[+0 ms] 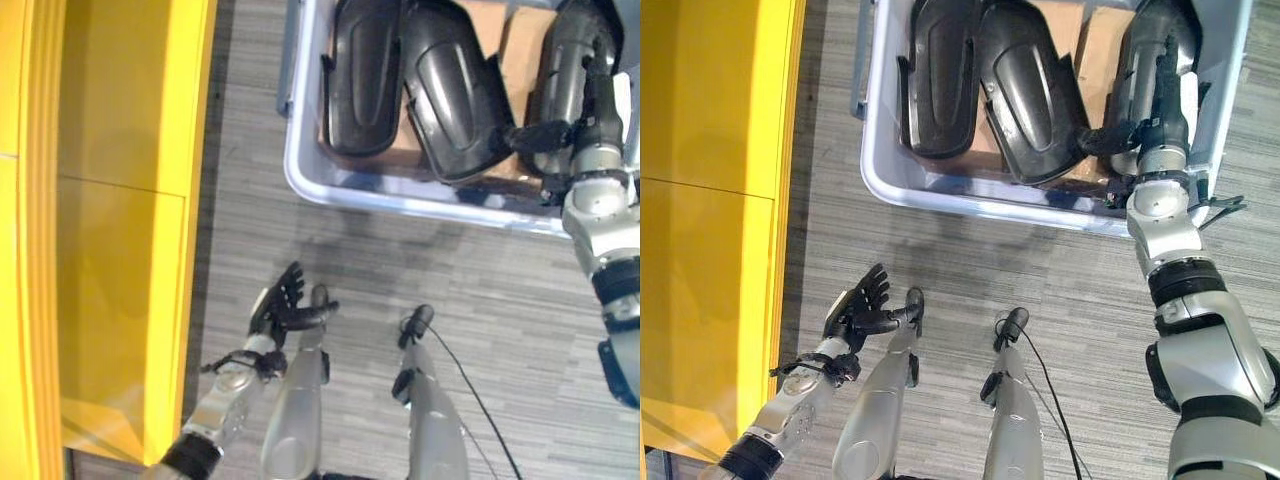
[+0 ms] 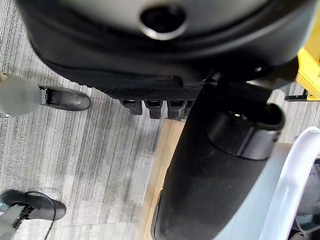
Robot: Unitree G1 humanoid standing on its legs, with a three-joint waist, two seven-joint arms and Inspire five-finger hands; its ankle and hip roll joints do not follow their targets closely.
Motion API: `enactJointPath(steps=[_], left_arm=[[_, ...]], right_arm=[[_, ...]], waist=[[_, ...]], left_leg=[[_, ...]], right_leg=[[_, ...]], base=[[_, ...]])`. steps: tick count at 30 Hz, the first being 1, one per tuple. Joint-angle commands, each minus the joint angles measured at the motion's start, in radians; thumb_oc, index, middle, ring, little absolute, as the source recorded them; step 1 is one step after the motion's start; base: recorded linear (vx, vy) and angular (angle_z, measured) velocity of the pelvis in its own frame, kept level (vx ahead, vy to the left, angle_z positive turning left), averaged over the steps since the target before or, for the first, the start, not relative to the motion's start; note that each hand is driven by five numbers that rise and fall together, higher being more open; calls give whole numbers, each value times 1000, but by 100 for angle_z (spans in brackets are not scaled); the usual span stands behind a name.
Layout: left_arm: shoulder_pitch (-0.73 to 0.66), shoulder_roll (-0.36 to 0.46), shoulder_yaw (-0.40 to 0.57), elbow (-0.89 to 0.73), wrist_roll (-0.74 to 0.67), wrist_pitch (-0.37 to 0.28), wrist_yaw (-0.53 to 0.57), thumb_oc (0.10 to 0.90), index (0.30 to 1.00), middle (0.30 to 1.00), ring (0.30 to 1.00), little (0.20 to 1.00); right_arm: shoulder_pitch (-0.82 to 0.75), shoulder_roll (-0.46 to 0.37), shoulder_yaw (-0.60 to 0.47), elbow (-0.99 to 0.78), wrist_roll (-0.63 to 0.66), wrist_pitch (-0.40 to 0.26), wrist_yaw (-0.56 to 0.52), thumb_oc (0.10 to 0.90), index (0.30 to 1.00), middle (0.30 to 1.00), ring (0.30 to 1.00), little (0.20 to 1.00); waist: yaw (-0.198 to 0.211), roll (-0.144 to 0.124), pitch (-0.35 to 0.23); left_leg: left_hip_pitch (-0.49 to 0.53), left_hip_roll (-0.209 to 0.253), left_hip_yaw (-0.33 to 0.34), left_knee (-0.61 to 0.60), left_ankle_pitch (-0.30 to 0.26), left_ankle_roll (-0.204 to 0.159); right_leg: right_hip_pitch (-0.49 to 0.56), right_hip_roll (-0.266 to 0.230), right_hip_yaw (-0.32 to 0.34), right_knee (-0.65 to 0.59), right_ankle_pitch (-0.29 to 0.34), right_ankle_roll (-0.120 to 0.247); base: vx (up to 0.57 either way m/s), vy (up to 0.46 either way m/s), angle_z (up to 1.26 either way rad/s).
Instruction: Move parts from the plastic box to the shelf.
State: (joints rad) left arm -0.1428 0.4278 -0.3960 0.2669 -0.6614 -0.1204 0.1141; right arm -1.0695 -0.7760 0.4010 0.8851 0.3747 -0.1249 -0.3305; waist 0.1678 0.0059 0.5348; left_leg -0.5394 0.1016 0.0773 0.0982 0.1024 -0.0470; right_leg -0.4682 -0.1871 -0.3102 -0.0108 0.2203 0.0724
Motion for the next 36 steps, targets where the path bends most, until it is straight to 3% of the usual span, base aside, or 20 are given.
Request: enactJointPath(steps=[1, 18, 27, 36], left_arm=[[25, 27, -27, -86, -11, -63, -1, 900, 1000, 1000, 1000, 1000], [-11, 16, -69, -69, -34, -75, 20, 900, 1000, 1000, 1000, 1000], [-5, 15, -56, -61, -50, -82, 30, 900, 1000, 1000, 1000, 1000], [20, 23, -30, -68, -47, -87, 35, 900, 1000, 1000, 1000, 1000]], right_arm=[[-157, -86, 57, -16, 17, -69, -14, 900, 1000, 1000, 1000, 1000], [-247, 16, 96, 191, 124, -62, 29, 900, 1000, 1000, 1000, 1000], [-183, 38, 133, -38, 76, -76, 31, 900, 1000, 1000, 1000, 1000], [-34, -44, 45, -353, -2, -111, -2, 900, 1000, 1000, 1000, 1000]], waist=[[8, 23, -15], [25, 73, -15], [9, 54, -15], [-16, 32, -15]], left_leg=[[-30, 18, -29, 39, -7, -8], [-155, -1, -44, 63, -7, -2], [-166, -2, -46, 65, -8, 1], [-160, -4, -51, 64, -9, 2]], right_leg=[[25, -67, -17, 189, -174, 70], [-123, -79, 0, 243, -186, 64], [-133, -78, 0, 246, -183, 63], [-119, -77, -5, 239, -179, 65]], base=[[0, 0, 0], [0, 0, 0], [0, 0, 0], [0, 1, 0]])
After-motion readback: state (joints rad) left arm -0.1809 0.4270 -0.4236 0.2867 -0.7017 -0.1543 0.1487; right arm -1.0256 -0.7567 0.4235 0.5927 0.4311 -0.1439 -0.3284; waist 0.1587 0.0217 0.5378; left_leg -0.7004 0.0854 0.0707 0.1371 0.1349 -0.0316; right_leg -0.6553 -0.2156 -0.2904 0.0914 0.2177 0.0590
